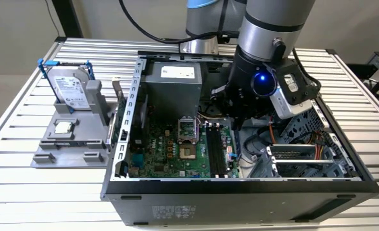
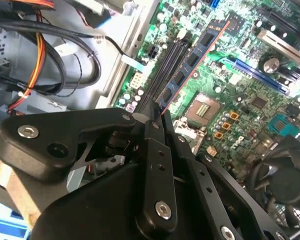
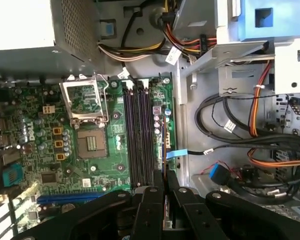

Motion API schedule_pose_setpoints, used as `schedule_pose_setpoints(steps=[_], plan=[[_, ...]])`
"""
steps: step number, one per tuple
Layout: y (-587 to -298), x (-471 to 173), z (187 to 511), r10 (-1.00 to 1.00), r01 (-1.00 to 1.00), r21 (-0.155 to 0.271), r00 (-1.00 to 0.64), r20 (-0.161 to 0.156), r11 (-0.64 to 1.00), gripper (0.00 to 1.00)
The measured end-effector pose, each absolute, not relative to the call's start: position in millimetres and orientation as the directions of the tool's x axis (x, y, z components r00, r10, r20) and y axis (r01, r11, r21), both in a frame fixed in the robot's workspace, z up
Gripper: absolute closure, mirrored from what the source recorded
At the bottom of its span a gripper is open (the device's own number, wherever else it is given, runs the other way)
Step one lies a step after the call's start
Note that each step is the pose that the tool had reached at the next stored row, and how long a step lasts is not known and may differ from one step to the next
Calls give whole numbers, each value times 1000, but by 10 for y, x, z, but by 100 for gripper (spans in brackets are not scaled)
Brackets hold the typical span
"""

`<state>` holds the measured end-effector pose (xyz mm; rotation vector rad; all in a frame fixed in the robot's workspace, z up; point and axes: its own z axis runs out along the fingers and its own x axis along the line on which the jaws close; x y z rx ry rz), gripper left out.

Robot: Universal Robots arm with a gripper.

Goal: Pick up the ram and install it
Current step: 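Insert the ram into the slot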

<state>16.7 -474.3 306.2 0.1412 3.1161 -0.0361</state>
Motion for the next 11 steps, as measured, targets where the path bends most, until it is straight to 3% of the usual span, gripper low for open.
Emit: schedule_pose_setpoints(steps=[11], plan=[[-4623,136,2860,82,83,-21,-996,-28,996,100]])
